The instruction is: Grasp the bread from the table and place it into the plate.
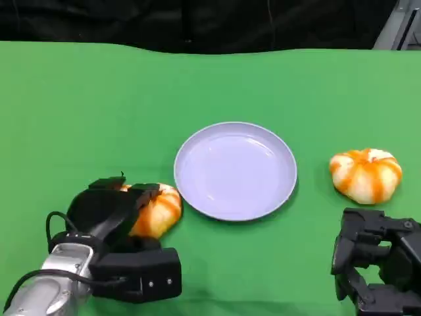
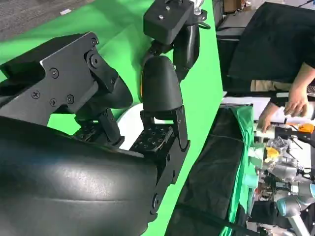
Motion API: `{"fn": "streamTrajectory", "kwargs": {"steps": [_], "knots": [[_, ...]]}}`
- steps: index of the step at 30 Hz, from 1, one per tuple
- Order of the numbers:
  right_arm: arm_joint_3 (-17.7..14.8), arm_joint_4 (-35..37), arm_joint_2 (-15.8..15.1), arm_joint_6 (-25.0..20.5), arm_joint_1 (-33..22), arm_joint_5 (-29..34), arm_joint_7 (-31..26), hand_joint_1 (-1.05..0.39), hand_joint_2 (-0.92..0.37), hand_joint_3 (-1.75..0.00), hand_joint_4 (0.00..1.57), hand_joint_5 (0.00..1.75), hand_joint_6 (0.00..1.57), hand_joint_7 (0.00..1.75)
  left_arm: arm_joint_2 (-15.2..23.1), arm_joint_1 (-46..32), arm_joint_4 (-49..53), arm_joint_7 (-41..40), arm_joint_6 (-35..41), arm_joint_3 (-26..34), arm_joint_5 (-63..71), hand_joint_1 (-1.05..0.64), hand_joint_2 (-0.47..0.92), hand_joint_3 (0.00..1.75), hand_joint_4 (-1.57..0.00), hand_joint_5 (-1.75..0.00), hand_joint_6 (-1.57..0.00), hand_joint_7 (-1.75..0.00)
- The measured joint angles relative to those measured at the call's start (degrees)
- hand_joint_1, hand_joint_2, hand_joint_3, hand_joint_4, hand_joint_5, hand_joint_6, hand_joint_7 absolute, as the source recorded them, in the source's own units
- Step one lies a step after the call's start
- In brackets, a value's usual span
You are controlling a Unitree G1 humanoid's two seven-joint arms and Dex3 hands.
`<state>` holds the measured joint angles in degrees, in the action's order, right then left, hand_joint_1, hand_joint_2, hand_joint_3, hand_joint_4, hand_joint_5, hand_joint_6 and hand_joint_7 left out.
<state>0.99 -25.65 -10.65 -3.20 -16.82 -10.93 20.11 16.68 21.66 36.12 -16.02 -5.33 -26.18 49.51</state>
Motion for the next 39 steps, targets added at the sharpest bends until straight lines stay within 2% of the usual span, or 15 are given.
{"fn": "streamTrajectory", "kwargs": {"steps": [3,4,7,12,13,14,16,17,19,20,22,27,30,34,39], "knots": [[0.0,0.0,0.0,0.0,0.0,0.1,0.0,0.03,-0.55,-1.20,0.80,1.75,0.81,1.45,0.1,0.0,1.0,-1.3,-1.5,-0.4,-0.3,-0.54,0.92,0.48,-0.54,-0.09,-0.57,-0.04],[0.0,0.0,0.0,0.0,0.0,0.1,0.0,0.03,-0.55,-1.20,0.80,1.75,0.82,1.45,0.2,0.0,1.1,-1.5,-1.9,-0.5,-0.3,-0.40,0.92,0.39,-0.62,-0.09,-0.62,-0.04],[0.0,0.0,0.0,0.1,0.0,0.1,0.0,0.03,-0.56,-1.20,0.80,1.75,0.81,1.45,0.3,0.0,1.3,-2.6,-2.8,-0.4,-1.3,-0.22,0.92,0.30,-0.76,-0.10,-0.70,-0.05],[0.1,0.0,0.0,0.1,-0.2,0.2,0.0,0.03,-0.55,-1.19,0.80,1.75,0.81,1.45,0.3,0.0,1.8,-5.1,-4.1,-0.2,-2.4,-0.10,0.92,0.21,-0.99,-0.16,-0.88,-0.10],[0.1,0.0,0.0,0.1,-0.2,0.2,-0.1,0.03,-0.56,-1.19,0.80,1.75,0.81,1.45,0.3,0.0,2.1,-6.1,-4.9,0.0,-2.6,-0.08,0.92,0.20,-1.00,-0.46,-1.01,-0.13],[0.2,0.0,0.0,0.1,-0.3,0.2,-0.1,0.03,-0.56,-1.19,0.80,1.75,0.81,1.45,0.3,0.0,2.7,-7.9,-6.3,0.4,-3.3,-0.07,0.92,0.22,-0.90,-0.94,-1.14,-0.17],[0.3,0.0,0.1,0.1,-0.4,0.2,-0.3,0.03,-0.56,-1.19,0.80,1.75,0.81,1.46,0.4,0.0,4.0,-11.7,-9.0,1.4,-4.3,-0.07,0.92,0.29,-0.80,-1.36,-1.19,-0.30],[0.4,0.0,0.1,0.1,-0.4,0.2,-0.4,0.03,-0.56,-1.19,0.80,1.75,0.81,1.46,0.6,0.1,4.6,-13.0,-10.0,1.7,-4.6,-0.07,0.92,0.33,-0.75,-1.53,-1.09,-0.60],[0.6,0.0,0.1,0.2,-0.5,0.3,-0.6,0.02,-0.56,-1.19,0.80,1.75,0.81,1.46,1.0,0.1,5.4,-14.0,-11.2,2.5,-4.9,-0.06,0.92,0.34,-0.70,-1.69,-0.86,-1.17],[0.7,0.0,0.1,0.2,-0.5,0.3,-0.6,0.02,-0.56,-1.19,0.80,1.75,0.81,1.46,1.2,0.1,5.4,-14.1,-11.5,3.0,-5.4,-0.06,0.92,0.33,-0.69,-1.72,-0.80,-1.29],[0.8,0.0,0.1,0.3,-0.5,0.5,-0.7,0.02,-0.56,-1.20,0.80,1.74,0.80,1.47,1.9,0.2,5.0,-14.0,-11.7,4.3,-6.6,-0.05,0.91,0.32,-0.69,-1.74,-0.76,-1.35],[0.8,0.0,0.0,0.6,-0.5,0.5,-0.7,0.01,-0.56,-1.20,0.79,1.75,0.80,1.47,4.2,0.1,-0.1,-14.0,-10.5,7.4,-6.9,-0.05,0.90,0.34,-0.71,-1.75,-0.79,-1.33],[0.8,0.0,0.0,0.6,-0.5,0.5,-0.6,0.03,-0.57,-1.19,0.79,1.75,0.79,1.47,4.9,-0.1,-3.5,-13.8,-9.3,8.6,-7.0,-0.04,0.82,0.51,-0.72,-1.73,-0.85,-1.21],[0.7,0.2,0.0,0.7,-0.5,0.5,-0.6,0.04,-0.56,-1.19,0.80,1.75,0.80,1.48,5.2,-0.1,-8.7,-13.2,-8.7,10.1,-7.1,-0.07,0.80,0.57,-0.72,-1.72,-0.86,-1.20],[0.7,1.5,0.0,1.7,-0.1,0.5,-0.6,0.04,-0.56,-1.19,0.78,1.75,0.79,1.48,3.3,1.8,-14.2,-9.9,-9.1,9.6,-8.2,-0.08,0.78,0.62,-0.71,-1.75,-0.75,-1.46]]}}
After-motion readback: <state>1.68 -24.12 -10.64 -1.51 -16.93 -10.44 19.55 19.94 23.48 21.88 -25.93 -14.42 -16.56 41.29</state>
